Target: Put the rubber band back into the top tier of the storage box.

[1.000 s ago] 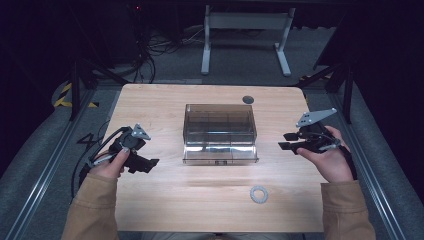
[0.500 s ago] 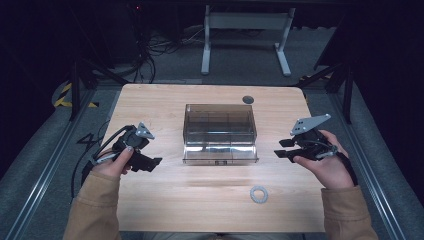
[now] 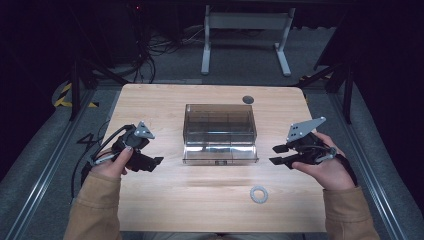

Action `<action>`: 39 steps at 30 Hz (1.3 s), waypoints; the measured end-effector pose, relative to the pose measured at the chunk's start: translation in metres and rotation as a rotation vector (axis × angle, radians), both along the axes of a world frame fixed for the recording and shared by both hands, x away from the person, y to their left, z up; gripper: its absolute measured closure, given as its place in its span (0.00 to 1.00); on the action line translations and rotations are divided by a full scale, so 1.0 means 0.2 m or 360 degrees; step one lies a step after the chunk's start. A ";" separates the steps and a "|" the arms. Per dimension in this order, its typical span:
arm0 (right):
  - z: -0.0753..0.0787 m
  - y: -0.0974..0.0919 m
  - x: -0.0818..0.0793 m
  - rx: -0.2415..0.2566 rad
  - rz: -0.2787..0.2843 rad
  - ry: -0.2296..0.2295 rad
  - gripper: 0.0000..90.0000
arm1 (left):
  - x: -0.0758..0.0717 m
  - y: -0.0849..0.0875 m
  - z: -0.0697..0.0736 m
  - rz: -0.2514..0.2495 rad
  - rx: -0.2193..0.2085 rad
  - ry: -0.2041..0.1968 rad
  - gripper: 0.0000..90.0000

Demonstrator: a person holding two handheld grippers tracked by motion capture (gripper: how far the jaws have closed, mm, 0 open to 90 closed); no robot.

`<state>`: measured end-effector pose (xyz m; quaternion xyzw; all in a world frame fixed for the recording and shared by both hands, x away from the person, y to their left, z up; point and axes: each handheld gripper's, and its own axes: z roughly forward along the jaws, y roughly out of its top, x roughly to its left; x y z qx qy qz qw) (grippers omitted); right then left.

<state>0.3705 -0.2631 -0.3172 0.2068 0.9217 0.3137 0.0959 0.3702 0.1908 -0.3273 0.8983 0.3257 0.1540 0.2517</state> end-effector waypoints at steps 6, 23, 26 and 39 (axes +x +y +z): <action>-0.01 0.04 -0.02 -0.0005 0.0099 0.0025 0.65 | 0.00 -0.01 0.00 -0.0010 0.0000 -0.0014 0.22; -0.03 0.12 -0.05 -0.0052 0.0248 0.0142 0.64 | -0.01 -0.03 0.00 -0.0038 0.0032 -0.0009 0.22; -0.04 0.14 -0.06 -0.0051 0.0308 0.0159 0.64 | -0.01 -0.03 -0.01 -0.0042 0.0034 -0.0008 0.22; -0.09 0.15 -0.05 -0.0130 0.0263 0.0196 0.65 | 0.00 -0.03 0.00 -0.0003 0.0042 -0.0026 0.21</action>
